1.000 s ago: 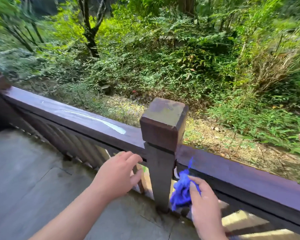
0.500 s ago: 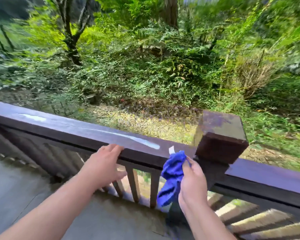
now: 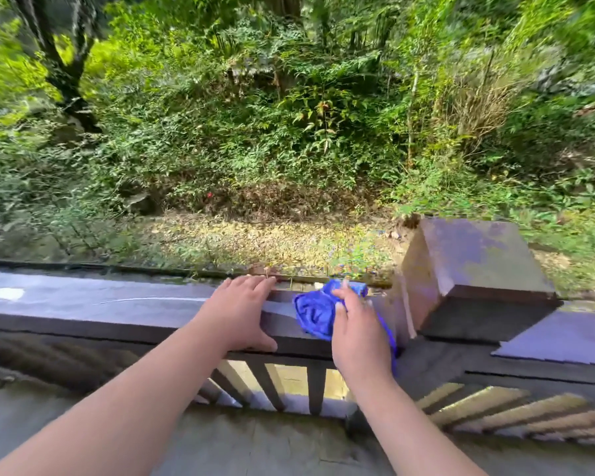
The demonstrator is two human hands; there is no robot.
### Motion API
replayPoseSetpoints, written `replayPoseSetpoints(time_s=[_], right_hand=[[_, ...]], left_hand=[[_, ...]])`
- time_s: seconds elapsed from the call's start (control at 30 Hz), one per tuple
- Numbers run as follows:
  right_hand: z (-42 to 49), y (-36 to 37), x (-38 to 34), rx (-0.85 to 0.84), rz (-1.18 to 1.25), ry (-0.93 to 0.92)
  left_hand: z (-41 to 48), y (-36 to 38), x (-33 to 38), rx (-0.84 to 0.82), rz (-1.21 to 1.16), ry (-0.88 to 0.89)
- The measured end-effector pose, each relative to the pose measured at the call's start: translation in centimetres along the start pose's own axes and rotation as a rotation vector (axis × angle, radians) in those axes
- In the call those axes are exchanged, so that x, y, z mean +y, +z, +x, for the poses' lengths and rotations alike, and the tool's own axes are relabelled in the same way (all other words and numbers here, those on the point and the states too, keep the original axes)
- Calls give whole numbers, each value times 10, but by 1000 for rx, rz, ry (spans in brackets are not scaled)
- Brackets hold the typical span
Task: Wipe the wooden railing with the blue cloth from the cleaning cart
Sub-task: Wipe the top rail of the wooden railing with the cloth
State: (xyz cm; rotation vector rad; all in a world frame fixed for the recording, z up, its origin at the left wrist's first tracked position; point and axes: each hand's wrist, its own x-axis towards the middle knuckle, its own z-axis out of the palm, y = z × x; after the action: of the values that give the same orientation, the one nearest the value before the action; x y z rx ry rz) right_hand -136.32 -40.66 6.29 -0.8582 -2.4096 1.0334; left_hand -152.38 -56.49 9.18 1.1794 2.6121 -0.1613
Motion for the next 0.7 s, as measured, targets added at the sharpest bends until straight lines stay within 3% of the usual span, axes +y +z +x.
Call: replayPoseSetpoints(time_s=[0.13,0.23,0.37,0.7], right_hand=[[2,3,7,-9,-33,26],[1,10,6,-120,-207,-36],[-2,29,0,-110,-345,-95],[-7,62,-28,-118,-364,-110]], left_hand=[[12,0,-14,-67,35,38],[16,-2,-16,-86,72,69],[14,-5,-29,-81,50,123],[-6,-4,-118,-54,-23,157]])
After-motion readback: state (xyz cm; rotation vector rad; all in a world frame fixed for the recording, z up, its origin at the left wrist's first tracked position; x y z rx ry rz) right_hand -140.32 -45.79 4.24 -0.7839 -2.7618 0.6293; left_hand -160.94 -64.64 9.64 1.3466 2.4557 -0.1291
